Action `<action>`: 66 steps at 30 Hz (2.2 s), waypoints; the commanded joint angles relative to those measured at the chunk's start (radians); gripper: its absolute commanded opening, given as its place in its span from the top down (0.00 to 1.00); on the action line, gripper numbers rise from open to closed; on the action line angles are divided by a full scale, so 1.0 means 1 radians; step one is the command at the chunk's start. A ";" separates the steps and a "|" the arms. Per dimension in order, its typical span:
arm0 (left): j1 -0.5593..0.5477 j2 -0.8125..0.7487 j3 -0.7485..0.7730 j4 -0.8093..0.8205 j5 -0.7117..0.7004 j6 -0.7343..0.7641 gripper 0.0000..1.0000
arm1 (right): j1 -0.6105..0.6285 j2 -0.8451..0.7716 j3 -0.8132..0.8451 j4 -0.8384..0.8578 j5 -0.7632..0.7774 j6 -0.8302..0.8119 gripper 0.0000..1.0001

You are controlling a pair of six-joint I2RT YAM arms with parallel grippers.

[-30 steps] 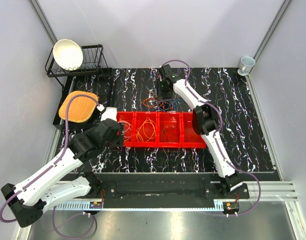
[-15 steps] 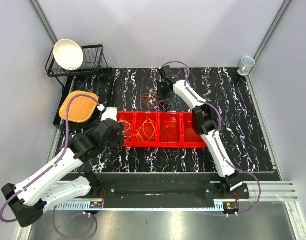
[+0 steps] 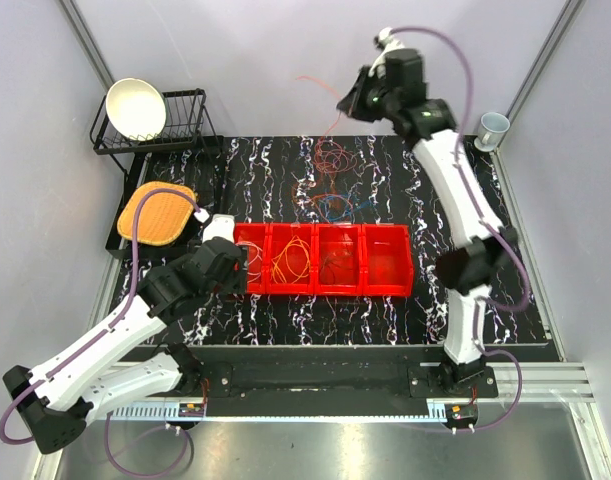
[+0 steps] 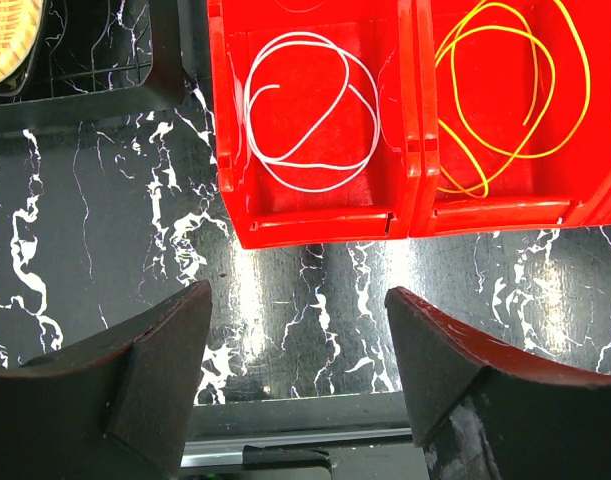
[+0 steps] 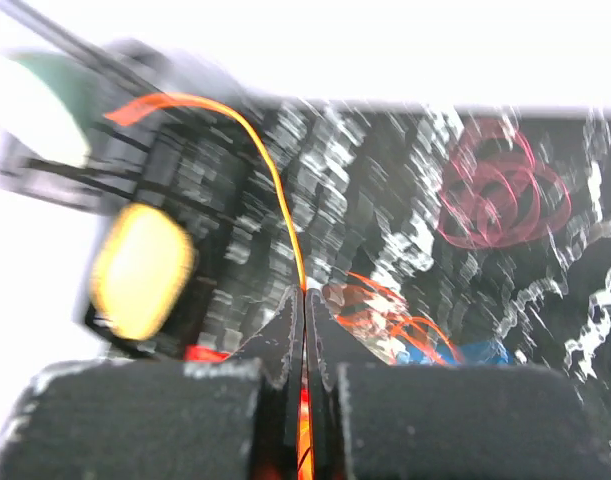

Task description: Untangle the cables

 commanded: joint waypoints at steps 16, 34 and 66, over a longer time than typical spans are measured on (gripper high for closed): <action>0.000 0.029 0.040 0.121 0.056 -0.014 0.27 | 0.015 -0.531 -0.313 0.157 0.018 0.007 1.00; -0.008 0.572 0.235 1.052 0.266 0.305 0.24 | 0.015 -0.704 -0.074 0.002 0.061 -0.018 1.00; -0.117 0.848 0.793 0.889 0.124 0.533 1.00 | 0.016 -0.779 -0.216 -0.090 0.260 -0.094 1.00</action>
